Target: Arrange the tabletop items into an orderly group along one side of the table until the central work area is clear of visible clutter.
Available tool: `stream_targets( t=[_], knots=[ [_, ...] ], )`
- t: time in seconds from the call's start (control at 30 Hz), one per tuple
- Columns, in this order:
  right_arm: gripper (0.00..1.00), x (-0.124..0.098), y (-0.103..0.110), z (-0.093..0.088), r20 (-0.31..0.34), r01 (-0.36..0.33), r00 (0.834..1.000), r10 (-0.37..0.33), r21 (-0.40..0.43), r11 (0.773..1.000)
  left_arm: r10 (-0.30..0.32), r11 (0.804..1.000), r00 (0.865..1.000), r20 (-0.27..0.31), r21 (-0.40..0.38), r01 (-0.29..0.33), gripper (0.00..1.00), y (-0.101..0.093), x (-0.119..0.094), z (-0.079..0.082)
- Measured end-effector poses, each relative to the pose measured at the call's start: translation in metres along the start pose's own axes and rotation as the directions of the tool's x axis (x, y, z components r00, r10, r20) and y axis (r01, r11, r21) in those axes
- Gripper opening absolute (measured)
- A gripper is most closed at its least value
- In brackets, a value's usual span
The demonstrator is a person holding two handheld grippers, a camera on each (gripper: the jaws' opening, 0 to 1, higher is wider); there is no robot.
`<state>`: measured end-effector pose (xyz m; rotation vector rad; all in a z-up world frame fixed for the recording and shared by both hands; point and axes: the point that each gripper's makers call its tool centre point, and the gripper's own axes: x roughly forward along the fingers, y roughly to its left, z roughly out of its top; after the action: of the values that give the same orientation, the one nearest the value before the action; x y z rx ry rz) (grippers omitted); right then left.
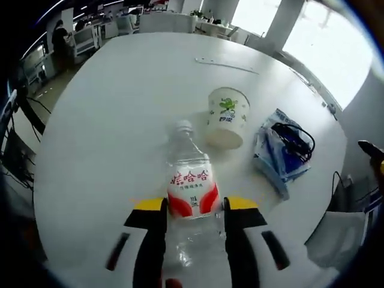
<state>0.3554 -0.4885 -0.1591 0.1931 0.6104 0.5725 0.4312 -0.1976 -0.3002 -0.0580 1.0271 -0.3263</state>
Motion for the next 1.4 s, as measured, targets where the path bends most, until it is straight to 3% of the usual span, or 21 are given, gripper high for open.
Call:
stream_targets(
  t=[0.4, 0.63, 1.2, 1.4],
  knots=[
    [0.73, 0.003, 0.005, -0.001, -0.007, -0.009, 1.0, 0.009, -0.001, 1.0, -0.003, 0.999, 1.0, -0.019, 0.046, 0.004, 0.35, 0.024, -0.014, -0.008],
    [0.73, 0.004, 0.009, -0.007, -0.025, -0.016, 1.0, 0.016, -0.004, 1.0, -0.007, 0.998, 0.999, -0.045, 0.058, 0.01, 0.35, 0.025, -0.014, -0.009],
    [0.73, 0.009, 0.014, -0.005, -0.029, -0.019, 0.999, 0.019, -0.008, 1.0, -0.009, 0.994, 0.994, -0.112, 0.112, 0.022, 0.41, 0.022, 0.012, 0.002],
    [0.74, 0.011, 0.015, -0.006, -0.042, -0.023, 0.999, 0.022, -0.017, 1.0, -0.008, 0.996, 0.99, -0.139, 0.088, 0.021, 0.41, 0.025, 0.021, 0.001]
  ],
)
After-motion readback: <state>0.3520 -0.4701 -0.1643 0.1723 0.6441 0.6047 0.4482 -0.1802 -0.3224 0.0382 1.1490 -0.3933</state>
